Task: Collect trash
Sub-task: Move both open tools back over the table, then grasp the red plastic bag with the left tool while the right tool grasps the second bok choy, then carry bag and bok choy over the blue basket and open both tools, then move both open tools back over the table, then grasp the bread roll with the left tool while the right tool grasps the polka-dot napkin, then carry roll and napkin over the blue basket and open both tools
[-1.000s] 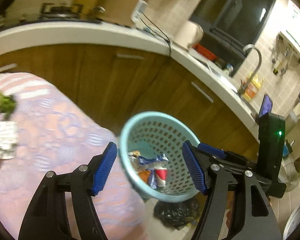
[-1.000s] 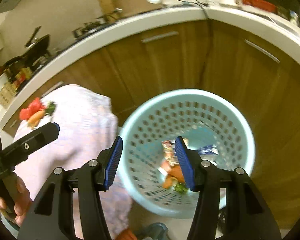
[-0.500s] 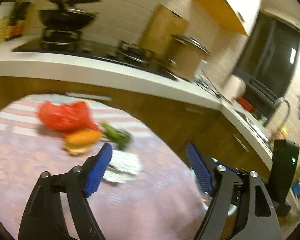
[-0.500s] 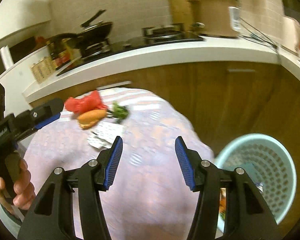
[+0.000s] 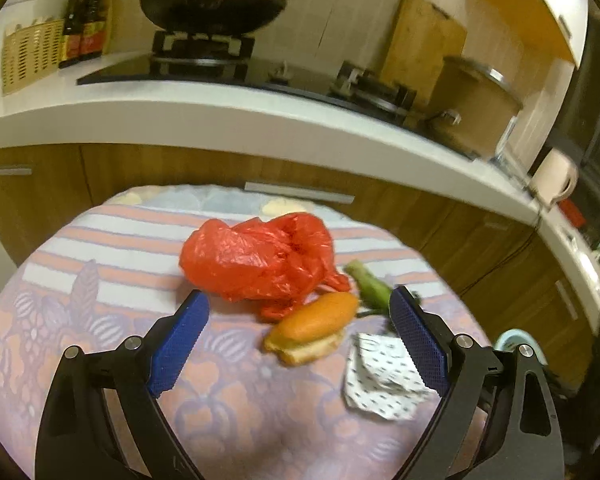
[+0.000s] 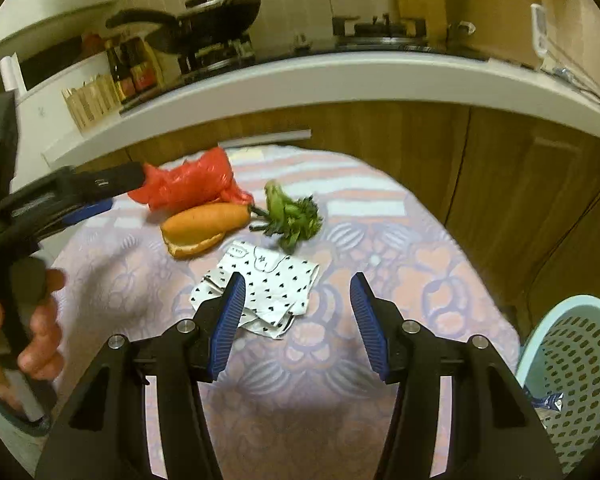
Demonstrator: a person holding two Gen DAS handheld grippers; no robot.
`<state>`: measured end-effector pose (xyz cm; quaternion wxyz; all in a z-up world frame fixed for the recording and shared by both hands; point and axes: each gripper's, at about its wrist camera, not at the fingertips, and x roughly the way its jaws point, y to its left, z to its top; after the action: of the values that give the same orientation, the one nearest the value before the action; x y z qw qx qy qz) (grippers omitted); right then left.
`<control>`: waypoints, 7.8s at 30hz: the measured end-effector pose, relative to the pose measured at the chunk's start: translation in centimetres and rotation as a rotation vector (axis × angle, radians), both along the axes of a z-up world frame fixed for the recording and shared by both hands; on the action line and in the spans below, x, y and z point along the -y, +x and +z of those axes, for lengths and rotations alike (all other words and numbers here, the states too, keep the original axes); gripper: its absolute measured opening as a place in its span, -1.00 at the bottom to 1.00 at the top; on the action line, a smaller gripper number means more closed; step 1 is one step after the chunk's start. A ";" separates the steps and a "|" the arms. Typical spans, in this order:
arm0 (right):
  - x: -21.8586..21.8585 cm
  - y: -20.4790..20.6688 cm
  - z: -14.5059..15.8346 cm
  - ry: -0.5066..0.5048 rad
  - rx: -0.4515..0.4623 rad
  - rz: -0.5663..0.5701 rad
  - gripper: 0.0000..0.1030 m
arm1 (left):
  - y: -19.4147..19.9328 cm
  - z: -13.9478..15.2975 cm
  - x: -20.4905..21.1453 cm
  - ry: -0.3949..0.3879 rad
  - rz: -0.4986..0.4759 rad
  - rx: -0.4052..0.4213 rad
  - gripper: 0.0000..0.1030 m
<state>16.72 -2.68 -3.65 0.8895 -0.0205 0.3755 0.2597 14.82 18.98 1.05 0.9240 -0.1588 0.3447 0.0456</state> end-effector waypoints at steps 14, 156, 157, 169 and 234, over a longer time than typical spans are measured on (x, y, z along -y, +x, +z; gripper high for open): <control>-2.8 5.7 1.6 -0.032 0.015 0.023 0.00 | 5.2 -3.3 -2.1 0.021 0.005 -0.065 0.07; -1.7 2.7 -2.7 -0.051 -0.064 -0.063 0.09 | 3.0 -5.8 -1.2 -0.175 -0.196 -0.042 0.20; -1.7 2.9 -3.0 -0.049 -0.075 -0.064 0.09 | 3.2 -6.2 -1.1 -0.181 -0.204 -0.055 0.16; -1.9 2.6 -2.9 -0.041 -0.047 -0.043 0.09 | 3.1 -6.3 1.3 -0.084 -0.262 -0.075 -0.86; 19.4 -4.9 5.6 -0.023 0.246 -0.346 -0.95 | 1.1 2.4 21.7 -0.177 -0.538 0.123 -0.88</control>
<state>11.83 -22.10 1.95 0.9597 0.0028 0.2648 0.0944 15.94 -2.68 3.43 0.9046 -0.1442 0.3203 -0.2412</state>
